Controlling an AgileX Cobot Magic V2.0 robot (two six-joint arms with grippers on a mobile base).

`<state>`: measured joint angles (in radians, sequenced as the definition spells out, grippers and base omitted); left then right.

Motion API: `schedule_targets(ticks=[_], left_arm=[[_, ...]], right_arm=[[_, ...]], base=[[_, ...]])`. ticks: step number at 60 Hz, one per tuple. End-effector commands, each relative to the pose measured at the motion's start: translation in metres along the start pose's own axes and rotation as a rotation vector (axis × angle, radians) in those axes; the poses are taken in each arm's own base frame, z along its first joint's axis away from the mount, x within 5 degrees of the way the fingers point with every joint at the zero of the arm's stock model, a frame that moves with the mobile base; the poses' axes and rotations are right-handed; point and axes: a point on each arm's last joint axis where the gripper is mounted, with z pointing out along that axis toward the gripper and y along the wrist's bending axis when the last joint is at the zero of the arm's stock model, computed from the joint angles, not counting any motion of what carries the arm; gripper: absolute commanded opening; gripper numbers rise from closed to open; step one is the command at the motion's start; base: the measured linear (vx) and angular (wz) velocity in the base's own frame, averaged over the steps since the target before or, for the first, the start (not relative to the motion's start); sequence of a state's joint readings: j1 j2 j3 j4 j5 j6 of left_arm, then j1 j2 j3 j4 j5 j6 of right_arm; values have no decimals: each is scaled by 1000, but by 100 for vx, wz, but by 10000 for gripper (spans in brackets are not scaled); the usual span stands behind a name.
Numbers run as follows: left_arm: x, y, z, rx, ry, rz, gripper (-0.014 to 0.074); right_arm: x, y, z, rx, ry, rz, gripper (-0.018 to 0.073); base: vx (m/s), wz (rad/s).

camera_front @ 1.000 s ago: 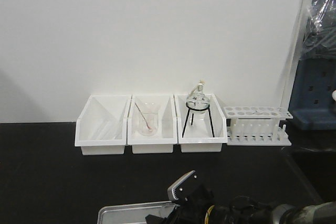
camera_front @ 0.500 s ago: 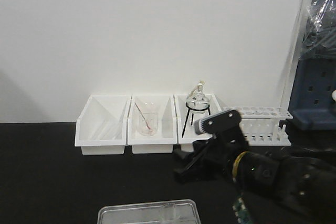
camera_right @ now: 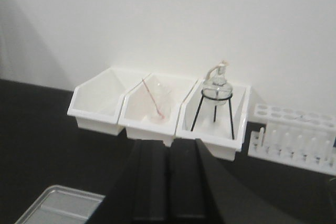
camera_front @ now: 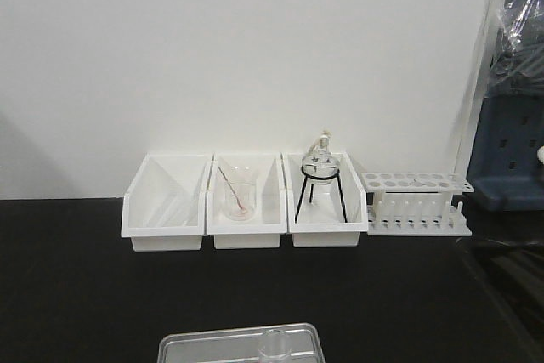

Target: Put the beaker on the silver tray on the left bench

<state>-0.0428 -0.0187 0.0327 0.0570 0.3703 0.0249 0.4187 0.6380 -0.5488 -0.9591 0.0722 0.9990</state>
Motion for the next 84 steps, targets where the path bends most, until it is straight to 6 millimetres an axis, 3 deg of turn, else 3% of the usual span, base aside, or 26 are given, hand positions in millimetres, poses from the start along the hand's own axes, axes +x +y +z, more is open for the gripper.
schedule_targets(ticks=[1, 14, 15, 22, 30, 44, 51, 62, 73, 84], left_arm=[[-1, -1, 2, 7, -64, -2, 1], [-1, -1, 2, 7, -64, -2, 1], [-1, -1, 2, 7, -64, -2, 1], [-1, -1, 2, 7, -64, -2, 1], [-1, -1, 2, 7, -64, -2, 1], [-1, -1, 2, 7, -63, -2, 1], [-1, -1, 2, 7, -63, -2, 1], [-1, -1, 2, 7, -63, -2, 1], [-1, -1, 2, 7, -63, -2, 1], [-1, -1, 2, 7, -63, -2, 1]], right_arm=[[-10, -1, -29, -8, -121, -10, -14], [-10, -6, -112, -17, -440, 8, -14], [-10, -8, -148, -13, -593, -7, -14], [-7, -16, -136, 69, -493, 35, -13], [13, -17, -100, 88, -256, 190, -11], [53, -6, -63, -1, -32, 110, -11], [75, -6, -62, 8, -33, 93, -11], [113, -20, -73, 207, -56, 134, -11], [146, -24, -78, 283, -70, 104, -11], [150, -24, -77, 286, -30, 108, -11]], base=[[0, 0], [0, 0], [0, 0], [0, 0], [0, 1], [0, 0], [0, 0], [0, 0], [0, 0], [0, 0]])
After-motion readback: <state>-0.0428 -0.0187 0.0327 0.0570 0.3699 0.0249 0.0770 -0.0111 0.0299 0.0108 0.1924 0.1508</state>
